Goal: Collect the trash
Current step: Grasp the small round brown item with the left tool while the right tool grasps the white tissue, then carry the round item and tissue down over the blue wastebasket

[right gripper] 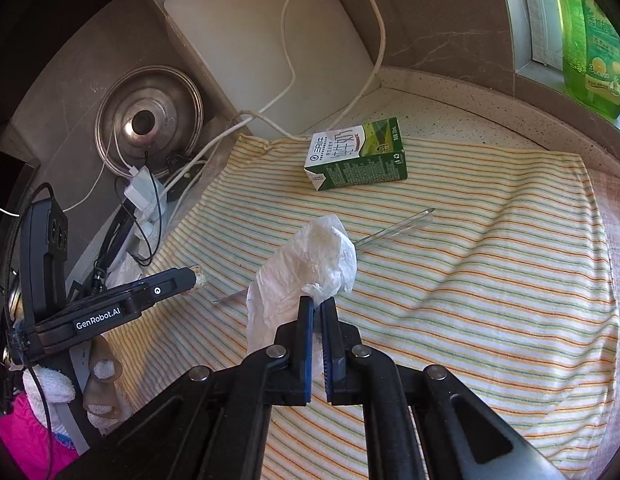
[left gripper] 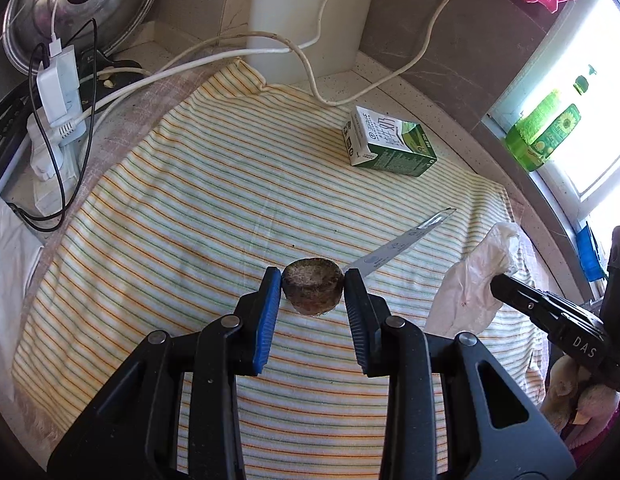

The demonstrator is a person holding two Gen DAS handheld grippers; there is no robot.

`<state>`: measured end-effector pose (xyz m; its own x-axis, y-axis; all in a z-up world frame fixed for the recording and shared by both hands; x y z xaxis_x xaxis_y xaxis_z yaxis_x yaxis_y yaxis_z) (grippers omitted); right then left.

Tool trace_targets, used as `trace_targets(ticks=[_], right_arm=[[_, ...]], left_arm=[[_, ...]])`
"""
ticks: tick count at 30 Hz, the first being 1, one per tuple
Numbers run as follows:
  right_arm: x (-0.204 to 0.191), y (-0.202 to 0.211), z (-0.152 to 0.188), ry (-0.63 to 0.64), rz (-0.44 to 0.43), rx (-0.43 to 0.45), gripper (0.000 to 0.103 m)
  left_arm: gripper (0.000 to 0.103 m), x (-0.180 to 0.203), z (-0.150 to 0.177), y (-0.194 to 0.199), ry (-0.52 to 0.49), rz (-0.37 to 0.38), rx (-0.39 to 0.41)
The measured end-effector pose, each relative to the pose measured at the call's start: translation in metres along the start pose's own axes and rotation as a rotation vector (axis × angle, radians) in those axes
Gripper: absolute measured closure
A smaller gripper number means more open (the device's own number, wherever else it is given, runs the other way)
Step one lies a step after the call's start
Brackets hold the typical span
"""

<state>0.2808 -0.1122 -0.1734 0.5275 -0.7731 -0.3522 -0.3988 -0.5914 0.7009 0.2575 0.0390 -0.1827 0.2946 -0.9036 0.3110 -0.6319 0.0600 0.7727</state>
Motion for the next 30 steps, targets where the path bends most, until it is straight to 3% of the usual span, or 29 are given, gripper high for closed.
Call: trace_targets(ticks=[15,30], right_arm=[[-0.024,0.049,0.03,-0.028,0.011,0.066,0.102],[-0.089,0.08,0.11,-0.06,0.031,0.072,0.102]], left_arm=[[0.071,-0.003,0.035,0.054,-0.037,0.063,0.022],[0.071,-0.03,0.104,0.114,-0.093,0.098,0.005]])
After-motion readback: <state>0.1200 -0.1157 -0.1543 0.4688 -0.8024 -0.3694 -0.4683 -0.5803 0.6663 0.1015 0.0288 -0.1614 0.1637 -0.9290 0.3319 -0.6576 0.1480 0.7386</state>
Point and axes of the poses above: each gripper's, at about its wrist camera, not at the fingertips, and y roughly against the way its jaws point, x to its right, z to its underside, the point moved 10 cm from there along -y, roughly the way its jaws point, and after that the axes turned 4 degrees about x, right-handed, at the moved point
